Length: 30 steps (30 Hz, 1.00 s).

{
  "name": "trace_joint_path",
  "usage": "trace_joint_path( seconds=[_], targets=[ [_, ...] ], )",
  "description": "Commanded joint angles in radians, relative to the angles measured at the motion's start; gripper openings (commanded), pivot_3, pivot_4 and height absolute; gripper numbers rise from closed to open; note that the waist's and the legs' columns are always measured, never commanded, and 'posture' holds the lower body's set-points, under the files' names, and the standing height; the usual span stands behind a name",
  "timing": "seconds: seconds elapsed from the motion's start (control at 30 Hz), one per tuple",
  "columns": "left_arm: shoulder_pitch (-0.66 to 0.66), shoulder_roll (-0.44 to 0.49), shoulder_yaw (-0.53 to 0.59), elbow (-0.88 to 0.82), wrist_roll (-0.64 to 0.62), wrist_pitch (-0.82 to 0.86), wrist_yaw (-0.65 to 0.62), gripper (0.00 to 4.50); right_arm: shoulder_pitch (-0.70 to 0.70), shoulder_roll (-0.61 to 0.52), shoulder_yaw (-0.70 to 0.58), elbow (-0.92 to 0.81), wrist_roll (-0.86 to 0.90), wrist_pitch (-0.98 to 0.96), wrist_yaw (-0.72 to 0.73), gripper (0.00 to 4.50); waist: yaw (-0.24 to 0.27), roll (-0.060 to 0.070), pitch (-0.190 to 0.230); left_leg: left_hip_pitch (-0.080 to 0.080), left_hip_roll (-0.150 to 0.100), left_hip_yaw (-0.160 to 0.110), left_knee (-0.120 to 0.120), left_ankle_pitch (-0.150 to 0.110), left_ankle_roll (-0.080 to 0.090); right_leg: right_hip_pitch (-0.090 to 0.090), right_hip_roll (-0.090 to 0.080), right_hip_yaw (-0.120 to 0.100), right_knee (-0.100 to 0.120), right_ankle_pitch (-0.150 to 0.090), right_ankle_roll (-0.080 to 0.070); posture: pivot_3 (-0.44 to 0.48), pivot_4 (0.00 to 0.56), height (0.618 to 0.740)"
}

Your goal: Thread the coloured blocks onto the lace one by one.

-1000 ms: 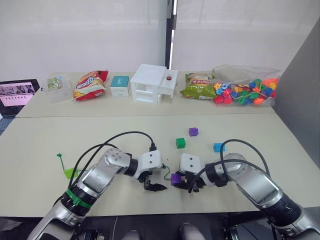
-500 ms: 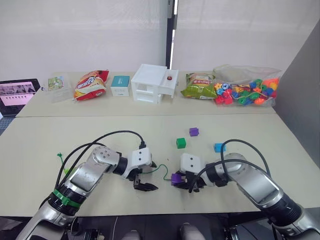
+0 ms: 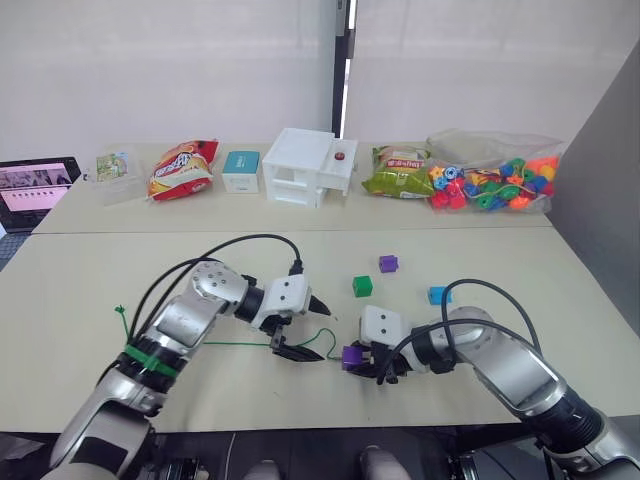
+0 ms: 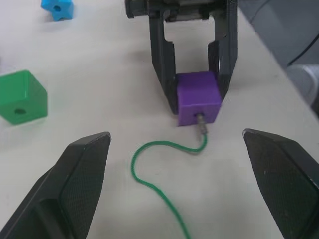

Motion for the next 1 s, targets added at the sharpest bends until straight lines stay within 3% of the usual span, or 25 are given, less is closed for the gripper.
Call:
trace_joint_path(
  seconds=[0.03, 0.13, 0.27, 0.43, 0.57, 0.83, 1.0],
  targets=[
    [-0.068, -0.043, -0.013, 0.136, 0.030, -0.168, -0.056, 4.48, -0.002, 0.004, -0.018, -0.012, 0.005, -0.005, -0.010, 1.20, 0.001, 0.000, 0.000, 0.000, 0.000, 0.000, 0.000, 0.000, 0.000, 0.000, 0.000, 0.000, 0.000, 0.000, 0.000, 0.000, 0.150, 0.740],
    [-0.115, -0.086, -0.035, 0.264, 0.061, -0.280, -0.105, 4.48, 0.000, 0.004, -0.023, -0.021, 0.007, 0.002, -0.015, 1.20, 0.001, 0.000, 0.000, -0.001, 0.000, 0.000, 0.001, 0.000, 0.000, 0.000, 0.000, 0.000, 0.000, 0.000, 0.000, 0.000, 0.150, 0.740],
    [-0.136, -0.109, -0.058, 0.346, 0.079, -0.305, -0.175, 4.48, 0.000, 0.005, -0.025, -0.026, 0.007, 0.007, -0.018, 1.20, -0.004, 0.000, 0.000, -0.001, 0.000, 0.000, 0.000, 0.000, 0.000, 0.000, 0.000, 0.000, 0.000, 0.000, 0.000, 0.000, 0.150, 0.740],
    [-0.111, -0.023, -0.160, 0.302, 0.040, -0.226, -0.206, 4.48, 0.001, 0.006, -0.027, -0.033, 0.008, 0.013, -0.025, 1.20, -0.006, 0.000, 0.000, -0.001, 0.000, 0.000, 0.000, 0.000, 0.001, 0.000, 0.000, 0.000, 0.001, 0.000, 0.000, 0.000, 0.150, 0.740],
    [-0.095, 0.009, -0.160, 0.258, 0.010, -0.198, -0.206, 4.48, 0.000, 0.006, -0.027, -0.033, 0.012, 0.016, -0.032, 1.20, -0.006, 0.000, 0.000, 0.000, 0.000, 0.000, 0.000, 0.000, 0.001, 0.000, 0.000, 0.000, 0.001, 0.000, 0.000, 0.000, 0.150, 0.740],
    [-0.084, -0.034, -0.098, 0.205, 0.006, -0.149, -0.171, 4.48, 0.001, 0.008, -0.027, -0.027, 0.011, 0.014, -0.034, 1.20, -0.003, 0.000, 0.000, 0.000, 0.000, 0.000, 0.000, 0.000, 0.001, 0.000, 0.000, 0.000, 0.002, 0.000, 0.000, 0.000, 0.150, 0.740],
    [-0.076, -0.057, -0.098, 0.230, 0.064, -0.170, -0.130, 4.48, 0.003, 0.008, -0.029, -0.037, 0.013, 0.021, -0.039, 1.20, -0.001, 0.000, 0.000, 0.000, 0.000, -0.001, 0.001, 0.000, 0.001, 0.000, 0.000, 0.000, 0.001, 0.000, 0.000, 0.000, 0.150, 0.740]
  ],
)
